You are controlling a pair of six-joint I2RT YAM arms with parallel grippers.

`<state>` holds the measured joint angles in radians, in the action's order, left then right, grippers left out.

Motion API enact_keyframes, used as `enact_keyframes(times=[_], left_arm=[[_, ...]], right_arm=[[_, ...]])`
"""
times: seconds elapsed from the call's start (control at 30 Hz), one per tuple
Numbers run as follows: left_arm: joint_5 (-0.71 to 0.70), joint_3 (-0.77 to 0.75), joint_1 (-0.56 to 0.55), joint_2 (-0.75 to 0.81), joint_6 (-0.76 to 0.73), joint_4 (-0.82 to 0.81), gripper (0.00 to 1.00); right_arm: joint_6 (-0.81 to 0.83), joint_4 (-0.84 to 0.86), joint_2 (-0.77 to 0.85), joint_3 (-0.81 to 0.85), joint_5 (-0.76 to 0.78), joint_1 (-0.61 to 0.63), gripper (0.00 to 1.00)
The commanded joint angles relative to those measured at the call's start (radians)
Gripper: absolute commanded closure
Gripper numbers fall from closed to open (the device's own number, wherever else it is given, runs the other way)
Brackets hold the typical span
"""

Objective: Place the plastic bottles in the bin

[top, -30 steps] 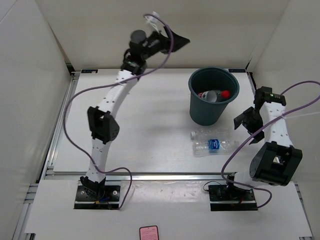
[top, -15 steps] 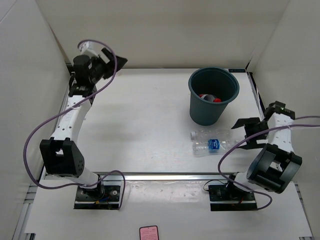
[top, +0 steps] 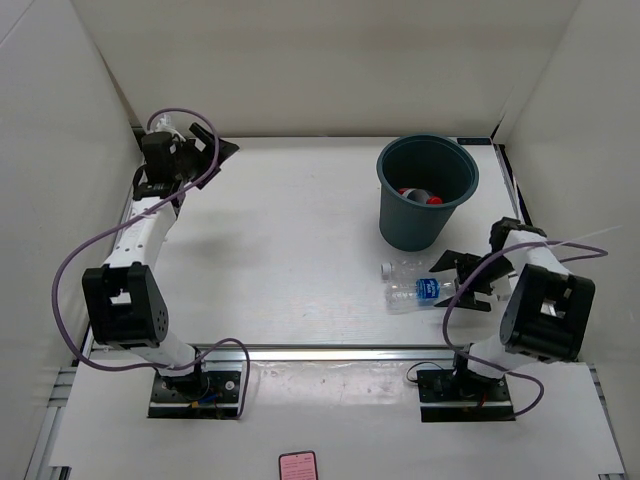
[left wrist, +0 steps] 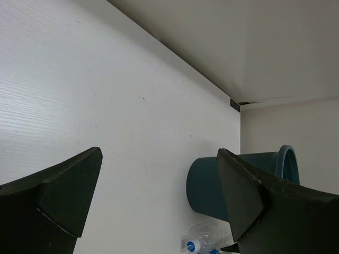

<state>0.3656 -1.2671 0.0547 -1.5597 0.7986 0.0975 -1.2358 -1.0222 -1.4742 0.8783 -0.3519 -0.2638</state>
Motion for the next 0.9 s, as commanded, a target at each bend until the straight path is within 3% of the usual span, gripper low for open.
enact_keyframes(times=[0.0, 0.23, 0.3, 0.4, 0.53, 0.7, 0.73, 0.8, 0.87], left_arm=[[0.022, -0.035, -0.004, 0.003, 0.005, -0.01, 0.0], [0.032, -0.017, -0.004, 0.012, -0.004, -0.01, 0.0], [0.032, -0.017, -0.004, 0.021, -0.013, -0.001, 0.0], [0.032, -0.017, -0.004, 0.03, -0.022, 0.008, 0.0], [0.012, -0.008, -0.004, 0.039, -0.056, 0.019, 0.0], [-0.008, 0.002, -0.004, 0.049, -0.056, 0.019, 0.0], [-0.008, 0.002, -0.004, 0.049, -0.056, 0.019, 0.0], [-0.008, 0.002, -0.004, 0.049, -0.067, 0.028, 0.0], [-0.008, 0.002, -0.004, 0.049, -0.076, 0.028, 0.0]], right_arm=[[-0.028, 0.039, -0.082, 0.002, 0.031, 0.02, 0.0], [0.016, 0.03, -0.23, 0.065, 0.08, 0.029, 0.21], [0.027, 0.014, -0.273, 0.079, 0.093, 0.029, 0.23], [0.036, -0.051, -0.293, 0.106, 0.137, 0.029, 0.46], [0.036, -0.186, -0.18, 0.168, 0.156, -0.001, 0.57], [0.194, -0.392, -0.037, 0.425, 0.296, -0.026, 0.7], [0.238, -0.442, -0.008, 0.476, 0.319, -0.026, 0.82], [0.333, -0.443, 0.067, 0.559, 0.244, -0.06, 0.88], [0.317, -0.443, 0.193, 0.697, 0.163, -0.072, 0.88]])
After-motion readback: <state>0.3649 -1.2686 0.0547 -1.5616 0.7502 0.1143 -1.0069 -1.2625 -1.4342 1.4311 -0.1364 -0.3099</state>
